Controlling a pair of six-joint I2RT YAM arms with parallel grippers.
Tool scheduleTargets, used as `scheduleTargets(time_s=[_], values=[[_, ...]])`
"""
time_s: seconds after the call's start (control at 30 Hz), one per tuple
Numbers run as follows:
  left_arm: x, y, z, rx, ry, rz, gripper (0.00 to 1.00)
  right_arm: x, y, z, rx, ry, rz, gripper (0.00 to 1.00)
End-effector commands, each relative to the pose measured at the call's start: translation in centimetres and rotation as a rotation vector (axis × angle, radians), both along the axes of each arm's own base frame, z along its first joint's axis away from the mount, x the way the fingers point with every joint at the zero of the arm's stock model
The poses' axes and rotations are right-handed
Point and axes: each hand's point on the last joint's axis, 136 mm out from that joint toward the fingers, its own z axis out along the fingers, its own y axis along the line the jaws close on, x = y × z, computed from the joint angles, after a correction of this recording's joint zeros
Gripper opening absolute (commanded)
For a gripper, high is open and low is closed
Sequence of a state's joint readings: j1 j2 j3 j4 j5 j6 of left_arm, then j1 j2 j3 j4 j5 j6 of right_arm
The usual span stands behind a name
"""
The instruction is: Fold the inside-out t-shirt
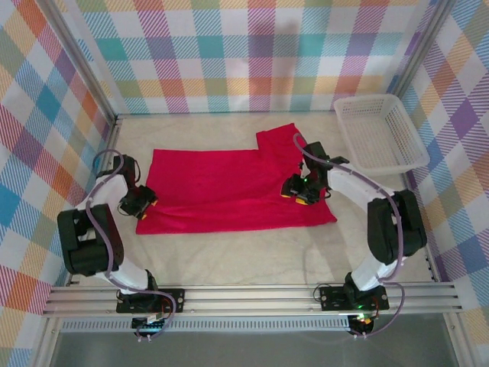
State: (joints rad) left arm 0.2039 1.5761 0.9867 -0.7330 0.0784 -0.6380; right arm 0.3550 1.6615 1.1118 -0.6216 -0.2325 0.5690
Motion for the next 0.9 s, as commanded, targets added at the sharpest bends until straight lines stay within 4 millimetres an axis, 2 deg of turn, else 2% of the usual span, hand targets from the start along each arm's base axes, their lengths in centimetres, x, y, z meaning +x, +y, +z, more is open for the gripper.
scheduleTargets(time_s=[0.0,0.1,0.17,0.47,0.63,0.7,0.87], values=[[1.1,0.3,-0.1,0.019,0.012,-0.002,0.38,1.0,0.6,-0.5,-0.007,0.010,-0.013,0.54],[1.4,0.9,-0.7,0.037,0.050,-0.004,0.24,1.3,0.8,-1.4,-0.028,0.035,-0.016,0.54],[1.6,1.1,-0.7,0.044,0.063,-0.006,0.19,1.3,1.0,-2.1,-0.033,0.057,-0.020,0.53],[1.2,2.2,0.3,0.114,0.078,-0.002,0.19,1.5,2.4,-4.1,-0.041,0.118,-0.024,0.52],[0.9,2.2,0.5,0.118,0.081,-0.010,0.21,1.8,2.7,-4.0,-0.038,0.112,-0.036,0.31],[0.8,2.1,0.5,0.115,0.078,-0.010,0.21,2.0,2.8,-3.2,-0.039,0.100,-0.036,0.23],[0.5,2.1,0.6,0.118,0.080,-0.012,0.21,2.6,3.0,-0.9,-0.047,0.057,-0.023,0.12]])
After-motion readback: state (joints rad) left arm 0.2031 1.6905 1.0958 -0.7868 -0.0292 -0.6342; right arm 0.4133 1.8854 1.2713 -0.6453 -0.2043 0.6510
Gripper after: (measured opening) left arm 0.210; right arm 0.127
